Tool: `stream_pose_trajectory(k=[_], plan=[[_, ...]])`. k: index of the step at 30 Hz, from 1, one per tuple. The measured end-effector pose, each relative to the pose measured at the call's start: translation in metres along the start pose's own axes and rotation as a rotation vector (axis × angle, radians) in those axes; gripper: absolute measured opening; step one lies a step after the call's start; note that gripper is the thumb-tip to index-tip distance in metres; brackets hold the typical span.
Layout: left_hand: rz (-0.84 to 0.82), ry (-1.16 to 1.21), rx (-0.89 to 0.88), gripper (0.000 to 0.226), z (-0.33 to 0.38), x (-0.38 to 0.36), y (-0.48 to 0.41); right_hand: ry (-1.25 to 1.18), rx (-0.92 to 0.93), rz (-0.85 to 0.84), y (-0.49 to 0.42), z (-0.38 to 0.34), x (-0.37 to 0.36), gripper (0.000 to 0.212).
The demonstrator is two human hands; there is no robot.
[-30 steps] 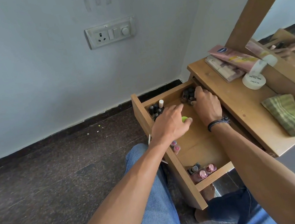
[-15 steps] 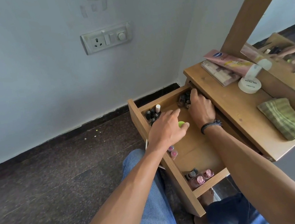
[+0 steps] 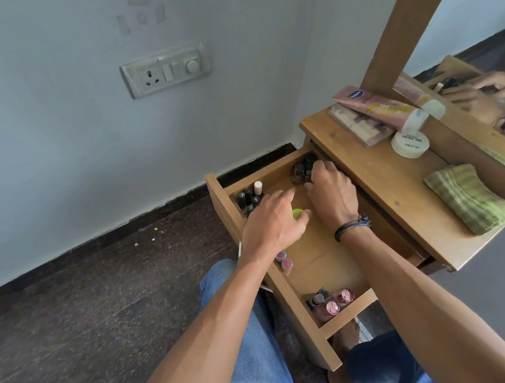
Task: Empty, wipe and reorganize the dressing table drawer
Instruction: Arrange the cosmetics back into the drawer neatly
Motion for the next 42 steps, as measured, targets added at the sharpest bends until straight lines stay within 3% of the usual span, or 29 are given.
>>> stream_pose_trajectory(k=[6,9,13,22,30,33,37,42], plan=[[0.003,0.008,0.006,0.058,0.001,-0.001,0.002,0.033,0.2,0.066,0.001,0.0,-0.004,0.009],[0.001,0.011,0.007,0.057,-0.001,-0.001,0.0,0.037,0.257,0.074,-0.004,-0.002,-0.005,0.02],[-0.007,0.016,0.007,0.057,0.0,-0.001,-0.001,0.067,0.246,0.021,-0.014,-0.002,-0.011,0.035],[-0.018,0.012,0.008,0.057,-0.002,-0.002,-0.003,0.107,0.236,0.034,-0.028,-0.003,-0.018,0.015],[-0.013,0.036,0.014,0.055,-0.001,-0.002,-0.002,0.005,0.172,0.035,0.0,-0.008,0.011,0.028],[-0.017,0.069,0.038,0.052,-0.001,-0.001,-0.003,-0.079,0.119,0.068,0.019,0.002,0.033,0.023],[-0.117,0.174,0.115,0.048,0.0,-0.003,-0.004,-0.154,0.105,0.107,0.061,0.022,0.059,0.014],[-0.259,0.311,0.24,0.043,0.007,-0.003,-0.026,-0.167,0.01,0.031,0.105,0.048,0.061,0.006]])
Point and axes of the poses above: each hand's wrist, its own y-axis away from the middle knuckle, its own x-axis out of the back of the hand, z = x × y, the point moved 6 cm from there along -y, towards the middle knuckle, and after that the axes turned 8 degrees about -y, right-handed, at the moved point
